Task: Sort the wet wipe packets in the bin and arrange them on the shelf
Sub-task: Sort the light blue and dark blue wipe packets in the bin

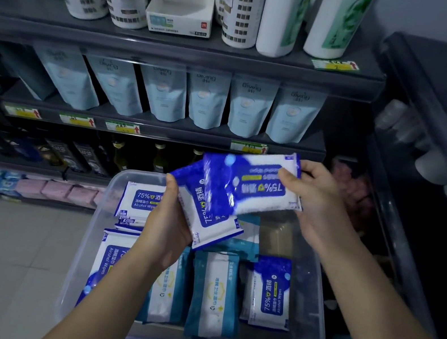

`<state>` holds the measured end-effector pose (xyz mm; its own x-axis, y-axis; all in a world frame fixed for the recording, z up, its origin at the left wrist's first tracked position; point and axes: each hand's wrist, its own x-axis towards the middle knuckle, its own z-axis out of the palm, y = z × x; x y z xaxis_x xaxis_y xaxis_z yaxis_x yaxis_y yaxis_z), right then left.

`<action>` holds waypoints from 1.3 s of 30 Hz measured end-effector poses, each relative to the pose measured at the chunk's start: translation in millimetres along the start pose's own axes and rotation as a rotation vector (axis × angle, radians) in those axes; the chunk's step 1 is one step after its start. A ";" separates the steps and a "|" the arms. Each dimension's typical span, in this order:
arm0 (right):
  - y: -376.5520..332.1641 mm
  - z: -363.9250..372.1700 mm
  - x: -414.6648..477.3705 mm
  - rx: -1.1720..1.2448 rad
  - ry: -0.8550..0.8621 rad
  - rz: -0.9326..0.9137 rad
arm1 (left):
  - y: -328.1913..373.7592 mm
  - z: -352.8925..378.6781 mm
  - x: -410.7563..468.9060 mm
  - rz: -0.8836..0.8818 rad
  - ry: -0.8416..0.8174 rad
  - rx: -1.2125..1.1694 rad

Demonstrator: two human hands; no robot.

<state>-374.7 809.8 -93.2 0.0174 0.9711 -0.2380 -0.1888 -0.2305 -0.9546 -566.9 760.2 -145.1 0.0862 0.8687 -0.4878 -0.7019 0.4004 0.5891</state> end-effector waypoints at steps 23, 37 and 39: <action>10.2 -2.6 -5.1 0.014 0.099 0.058 | 1.5 1.9 2.6 0.101 0.010 0.222; 44.5 17.7 -27.5 -0.415 0.003 0.062 | -15.1 12.2 1.5 0.154 -0.084 0.241; 47.7 13.6 -26.4 -0.508 0.003 0.067 | -18.9 15.0 1.4 0.180 -0.059 0.343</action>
<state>-397.5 774.0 -130.0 0.0246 0.9531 -0.3017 0.3116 -0.2941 -0.9036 -542.9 758.2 -147.2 0.0309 0.9452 -0.3252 -0.4332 0.3058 0.8478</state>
